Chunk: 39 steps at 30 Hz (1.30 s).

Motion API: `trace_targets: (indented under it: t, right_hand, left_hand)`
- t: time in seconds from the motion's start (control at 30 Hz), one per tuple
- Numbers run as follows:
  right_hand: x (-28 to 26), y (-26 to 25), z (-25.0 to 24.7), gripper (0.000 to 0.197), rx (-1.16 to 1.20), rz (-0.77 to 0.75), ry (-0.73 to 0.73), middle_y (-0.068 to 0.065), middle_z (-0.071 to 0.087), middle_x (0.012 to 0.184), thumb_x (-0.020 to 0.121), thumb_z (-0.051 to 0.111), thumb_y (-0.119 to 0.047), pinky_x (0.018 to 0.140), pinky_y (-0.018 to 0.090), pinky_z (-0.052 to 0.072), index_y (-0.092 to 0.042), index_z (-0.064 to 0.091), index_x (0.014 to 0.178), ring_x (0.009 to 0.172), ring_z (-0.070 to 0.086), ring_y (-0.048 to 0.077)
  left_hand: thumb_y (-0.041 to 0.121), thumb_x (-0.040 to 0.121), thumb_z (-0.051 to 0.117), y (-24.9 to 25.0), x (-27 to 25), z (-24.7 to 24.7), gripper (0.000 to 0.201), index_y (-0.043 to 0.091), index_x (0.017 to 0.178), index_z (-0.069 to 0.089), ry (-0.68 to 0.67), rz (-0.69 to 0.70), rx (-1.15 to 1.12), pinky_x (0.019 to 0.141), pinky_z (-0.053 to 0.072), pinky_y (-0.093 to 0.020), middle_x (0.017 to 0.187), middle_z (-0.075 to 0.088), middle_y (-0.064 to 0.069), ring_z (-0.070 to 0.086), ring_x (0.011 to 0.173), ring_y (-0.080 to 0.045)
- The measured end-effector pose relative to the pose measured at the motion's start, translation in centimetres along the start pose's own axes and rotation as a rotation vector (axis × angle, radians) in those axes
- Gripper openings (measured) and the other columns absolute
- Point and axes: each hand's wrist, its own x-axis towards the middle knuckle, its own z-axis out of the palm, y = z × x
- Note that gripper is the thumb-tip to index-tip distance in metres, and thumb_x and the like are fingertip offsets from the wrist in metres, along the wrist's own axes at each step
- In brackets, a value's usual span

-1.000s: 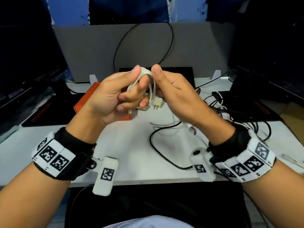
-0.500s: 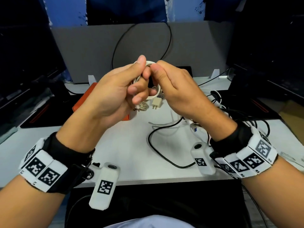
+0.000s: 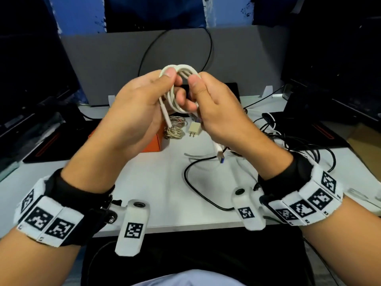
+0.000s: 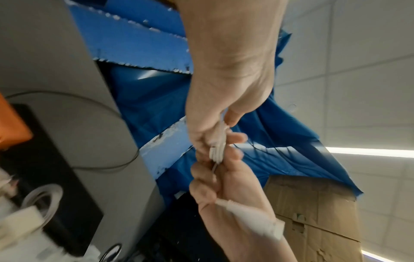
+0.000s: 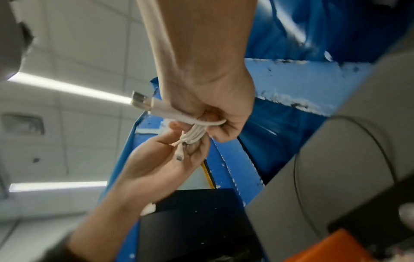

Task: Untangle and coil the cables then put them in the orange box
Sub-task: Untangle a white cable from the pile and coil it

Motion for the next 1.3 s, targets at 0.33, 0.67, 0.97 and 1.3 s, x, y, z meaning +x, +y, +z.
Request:
trace_targets:
  t: [0.33, 0.67, 0.97, 1.3]
  right_hand:
    - [0.5, 0.4, -1.5, 0.034, -0.158, -0.147, -0.083, -0.011, 0.057, 0.075, 0.107, 0.048, -0.041, 0.065, 0.032, 0.046, -0.015, 0.057, 0.088, 0.069, 0.052, 0.005]
    - [0.3, 0.4, -0.2, 0.017, 0.863, 0.164, -0.103, -0.002, 0.046, 0.064, 0.109, 0.047, -0.022, 0.072, 0.027, 0.048, -0.013, 0.061, 0.114, 0.067, 0.049, 0.014]
    - [0.3, -0.1, -0.5, 0.015, 0.785, 0.122, -0.064, -0.004, 0.039, 0.066, 0.111, 0.043, -0.023, 0.061, 0.025, 0.037, -0.017, 0.056, 0.111, 0.057, 0.038, 0.01]
    - [0.0, -0.1, 1.0, 0.016, 1.149, 0.245, -0.006, -0.001, 0.041, 0.065, 0.111, 0.041, -0.019, 0.064, 0.026, 0.039, -0.012, 0.055, 0.11, 0.057, 0.039, 0.012]
  left_hand:
    - [0.034, 0.111, 0.04, -1.1, 0.0, -0.8, 0.033, 0.011, 0.094, 0.057, 0.116, 0.284, 0.948, 0.062, 0.04, -0.012, 0.079, 0.06, 0.007, 0.055, 0.071, 0.0]
    - [0.032, 0.112, 0.037, -3.7, 0.0, 0.4, 0.036, 0.003, 0.102, 0.058, 0.186, 0.277, 0.606, 0.064, 0.056, -0.046, 0.084, 0.07, 0.003, 0.066, 0.072, -0.023]
    - [0.033, 0.111, 0.038, -2.5, 0.5, -0.4, 0.035, 0.01, 0.094, 0.057, 0.082, 0.235, 0.819, 0.056, 0.039, -0.015, 0.065, 0.06, 0.016, 0.055, 0.06, 0.0]
    - [0.033, 0.111, 0.04, -2.5, 0.6, -0.8, 0.032, 0.008, 0.095, 0.054, 0.165, 0.353, 1.071, 0.059, 0.038, -0.016, 0.07, 0.055, 0.009, 0.055, 0.071, -0.004]
